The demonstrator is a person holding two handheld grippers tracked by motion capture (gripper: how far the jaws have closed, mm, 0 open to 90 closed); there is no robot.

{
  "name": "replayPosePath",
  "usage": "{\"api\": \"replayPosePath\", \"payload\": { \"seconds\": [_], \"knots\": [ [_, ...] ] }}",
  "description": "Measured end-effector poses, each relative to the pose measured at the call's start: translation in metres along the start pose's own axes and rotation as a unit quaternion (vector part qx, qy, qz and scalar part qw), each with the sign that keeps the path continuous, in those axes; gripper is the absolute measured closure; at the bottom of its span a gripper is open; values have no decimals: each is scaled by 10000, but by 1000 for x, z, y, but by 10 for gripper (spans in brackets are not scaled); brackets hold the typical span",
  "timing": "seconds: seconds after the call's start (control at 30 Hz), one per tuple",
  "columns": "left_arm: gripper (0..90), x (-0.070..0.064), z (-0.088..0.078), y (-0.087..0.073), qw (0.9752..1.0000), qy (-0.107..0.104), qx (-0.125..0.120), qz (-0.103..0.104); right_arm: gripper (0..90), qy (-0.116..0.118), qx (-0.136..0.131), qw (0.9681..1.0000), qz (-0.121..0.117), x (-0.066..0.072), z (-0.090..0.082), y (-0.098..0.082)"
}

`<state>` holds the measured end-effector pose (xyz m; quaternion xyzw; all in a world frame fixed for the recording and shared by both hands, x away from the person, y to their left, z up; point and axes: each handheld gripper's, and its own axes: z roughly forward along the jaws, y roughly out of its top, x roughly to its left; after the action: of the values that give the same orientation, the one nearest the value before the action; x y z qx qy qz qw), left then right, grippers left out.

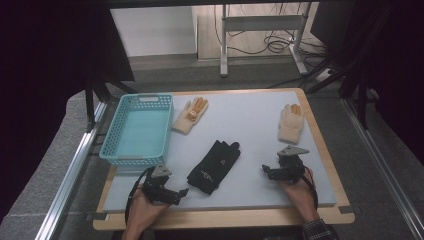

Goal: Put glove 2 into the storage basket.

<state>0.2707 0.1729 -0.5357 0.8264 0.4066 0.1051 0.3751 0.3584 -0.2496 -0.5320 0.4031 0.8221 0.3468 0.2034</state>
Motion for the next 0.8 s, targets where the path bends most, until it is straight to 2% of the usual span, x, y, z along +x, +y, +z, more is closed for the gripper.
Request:
{"api": "replayPosePath", "payload": {
  "seconds": [0.1, 0.13, 0.23, 0.4, 0.5, 0.57, 0.6, 0.63, 0.8],
  "knots": [
    [0, -6, 2, 7, 10000, -26, 18, 32, 196, -3, 0, 10000, -2, 0, 0, 0],
    [0, -11, 4, 15, 9999, -66, 22, 81, 195, -5, 0, 10000, -2, 0, 0, 0],
    [0, -16, 7, 23, 9998, -86, 32, 159, 195, -5, 1, 10000, 0, 0, 0, 0],
    [0, -27, 18, 52, 9994, -42, 130, 324, 194, -6, 0, 10000, 0, 0, 0, 0],
    [0, -29, 23, 59, 9993, -14, 160, 345, 194, -6, 0, 10000, 2, 0, 0, 0],
    [0, -29, 32, 72, 9992, 1, 224, 323, 195, -5, 1, 10000, 2, 0, 0, 0],
    [0, -29, 32, 72, 9992, 1, 224, 323, 194, -4, 0, 10000, 2, 0, 0, 0],
    [0, -28, 38, 78, 9991, 8, 270, 313, 194, -5, 0, 10000, 1, 0, 0, 0],
    [0, -28, 58, 92, 9983, 21, 508, 280, 194, -3, 1, 10000, 3, 0, 0, 0]
  ]
}}
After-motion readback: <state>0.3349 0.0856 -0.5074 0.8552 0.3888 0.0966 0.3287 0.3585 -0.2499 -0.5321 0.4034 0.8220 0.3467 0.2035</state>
